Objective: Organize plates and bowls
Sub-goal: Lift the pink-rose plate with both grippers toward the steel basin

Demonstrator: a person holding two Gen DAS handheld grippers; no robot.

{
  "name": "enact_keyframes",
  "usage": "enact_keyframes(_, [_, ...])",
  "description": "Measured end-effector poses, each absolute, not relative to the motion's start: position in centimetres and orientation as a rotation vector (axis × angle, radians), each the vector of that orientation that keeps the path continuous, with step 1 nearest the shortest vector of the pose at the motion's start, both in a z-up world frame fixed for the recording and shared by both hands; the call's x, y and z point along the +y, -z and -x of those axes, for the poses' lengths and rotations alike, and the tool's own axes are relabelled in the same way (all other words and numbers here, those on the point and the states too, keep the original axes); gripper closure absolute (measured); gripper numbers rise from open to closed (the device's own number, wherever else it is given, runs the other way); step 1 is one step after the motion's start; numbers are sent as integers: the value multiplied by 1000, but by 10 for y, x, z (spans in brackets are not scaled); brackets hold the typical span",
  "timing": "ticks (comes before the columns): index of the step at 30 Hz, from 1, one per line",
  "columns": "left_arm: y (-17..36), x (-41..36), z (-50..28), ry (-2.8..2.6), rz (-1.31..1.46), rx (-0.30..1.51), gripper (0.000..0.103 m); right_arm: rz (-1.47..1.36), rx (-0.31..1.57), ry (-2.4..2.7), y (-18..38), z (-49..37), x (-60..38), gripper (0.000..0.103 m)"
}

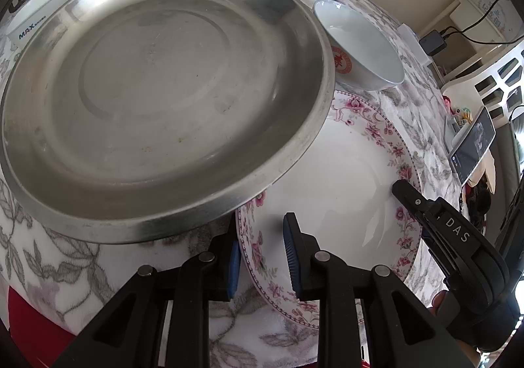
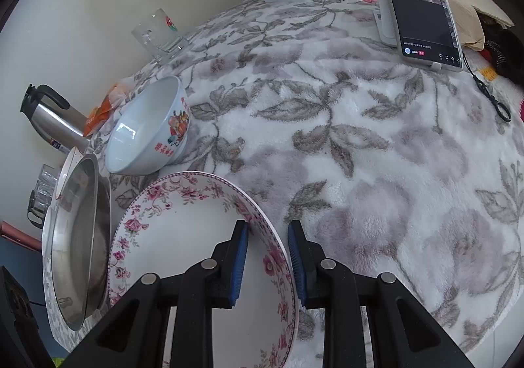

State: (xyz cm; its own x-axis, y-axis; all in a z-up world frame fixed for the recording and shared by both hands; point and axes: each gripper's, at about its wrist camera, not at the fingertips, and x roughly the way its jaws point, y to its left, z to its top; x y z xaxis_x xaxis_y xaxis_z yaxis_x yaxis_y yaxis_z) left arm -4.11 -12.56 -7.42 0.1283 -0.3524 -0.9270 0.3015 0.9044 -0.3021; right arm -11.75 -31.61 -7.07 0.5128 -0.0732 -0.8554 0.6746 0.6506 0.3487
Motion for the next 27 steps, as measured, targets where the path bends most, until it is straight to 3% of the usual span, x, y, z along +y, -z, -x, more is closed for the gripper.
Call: enact_keyframes(27, [53, -145, 57, 520, -88, 1233, 77, -693, 863, 484, 47, 140, -319, 75])
